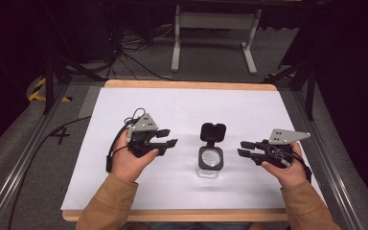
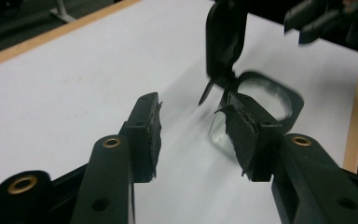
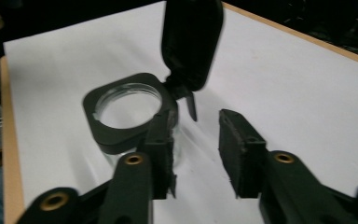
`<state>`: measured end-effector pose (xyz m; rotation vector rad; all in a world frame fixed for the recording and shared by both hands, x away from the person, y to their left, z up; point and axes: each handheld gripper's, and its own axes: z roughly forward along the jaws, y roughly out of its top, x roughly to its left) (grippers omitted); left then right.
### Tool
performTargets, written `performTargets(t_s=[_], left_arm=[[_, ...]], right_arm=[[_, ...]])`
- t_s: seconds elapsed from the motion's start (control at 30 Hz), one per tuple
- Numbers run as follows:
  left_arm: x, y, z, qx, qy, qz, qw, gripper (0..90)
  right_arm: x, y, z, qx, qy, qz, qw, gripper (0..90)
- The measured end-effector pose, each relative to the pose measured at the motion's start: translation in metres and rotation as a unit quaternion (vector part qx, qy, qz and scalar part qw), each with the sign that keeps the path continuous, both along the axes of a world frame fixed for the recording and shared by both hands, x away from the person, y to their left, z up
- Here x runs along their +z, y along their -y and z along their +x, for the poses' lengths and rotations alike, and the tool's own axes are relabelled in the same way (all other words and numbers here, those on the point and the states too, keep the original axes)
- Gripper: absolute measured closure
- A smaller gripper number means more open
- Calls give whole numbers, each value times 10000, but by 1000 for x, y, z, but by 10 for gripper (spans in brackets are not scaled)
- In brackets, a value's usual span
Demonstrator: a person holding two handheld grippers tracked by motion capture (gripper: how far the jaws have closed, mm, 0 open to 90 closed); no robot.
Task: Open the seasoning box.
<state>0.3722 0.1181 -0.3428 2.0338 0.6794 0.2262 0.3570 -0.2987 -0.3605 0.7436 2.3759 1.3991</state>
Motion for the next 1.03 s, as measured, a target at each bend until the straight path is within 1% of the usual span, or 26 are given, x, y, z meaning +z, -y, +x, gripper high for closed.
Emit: performTargets(t_s=[0.03,0.07,0.1,0.13,0.17,0.2,0.23,0.27,0.33,0.37,0.43,0.47,0.53,0.57,0.6,0.63,0.7,0.73,0.77,0.8,0.83,0.87,0.9,0.93,1.0,1.03], left_arm=[[-5,-7,-1,8,-81,109,9999,533],[-9,-12,-1,15,-160,203,9997,521],[-12,-17,-2,89,-233,265,9993,516],[-16,-21,-1,115,-297,403,9987,510],[-20,-25,0,205,-372,523,9977,502],[-23,-27,1,265,-384,666,9967,497],[-26,-28,1,304,-375,718,9963,494],[-31,-30,4,343,-425,858,9948,477],[-35,-31,5,351,-449,884,9945,463],[-40,-32,6,344,-433,911,9943,463],[-51,-34,7,348,-477,1000,9932,459],[-54,-35,7,370,-488,1015,9929,462],[-62,-36,8,396,-585,1008,9924,460],[-65,-36,8,366,-637,1029,9920,456],[-68,-36,9,350,-711,1060,9912,452],[-72,-36,11,332,-737,1132,9903,445],[-78,-36,13,383,-852,1256,9877,429],[-80,-36,14,379,-851,1302,9871,429],[-80,-36,14,379,-851,1302,9871,430],[-82,-36,15,379,-827,1241,9881,430],[-83,-36,16,385,-774,1049,9907,440],[-84,-38,18,361,-820,887,9920,439],[-86,-39,19,361,-931,754,9921,438],[-87,-40,21,414,-945,756,9918,435],[-87,-41,22,552,-922,869,9904,429],[-87,-42,23,572,-906,843,9907,427]], right_arm=[[-1,2,2,-64,-38,-66,10000,607],[-2,5,3,-162,-106,-196,9996,590],[-3,8,4,-260,-133,-307,9991,577],[-5,10,5,-352,-158,-430,9983,566],[-7,13,7,-410,-213,-515,9976,554],[-9,16,8,-474,-282,-555,9969,544],[-12,19,9,-532,-305,-572,9965,535],[-16,24,11,-614,-388,-650,9952,521],[-19,26,12,-669,-403,-692,9945,520],[-22,29,13,-732,-418,-713,9939,517],[-29,36,17,-852,-536,-750,9921,508],[-35,40,19,-922,-581,-759,9911,507],[-41,44,21,-999,-673,-774,9897,504],[-44,46,22,-1042,-725,-780,9888,504],[-48,48,23,-1084,-764,-799,9879,504],[-51,49,24,-1110,-804,-829,9871,504],[-56,51,26,-1170,-874,-851,9856,503],[-58,51,26,-1187,-888,-882,9850,503],[-59,51,27,-1212,-875,-901,9847,503],[-59,51,27,-1212,-875,-901,9847,503],[-62,51,27,-1227,-896,-953,9838,501],[-63,49,27,-1218,-912,-946,9838,497],[-64,47,27,-1219,-911,-926,9840,488],[-65,46,27,-1216,-919,-945,9838,486],[-66,44,27,-1206,-895,-1020,9834,486],[-67,44,27,-1214,-856,-1029,9835,485]])
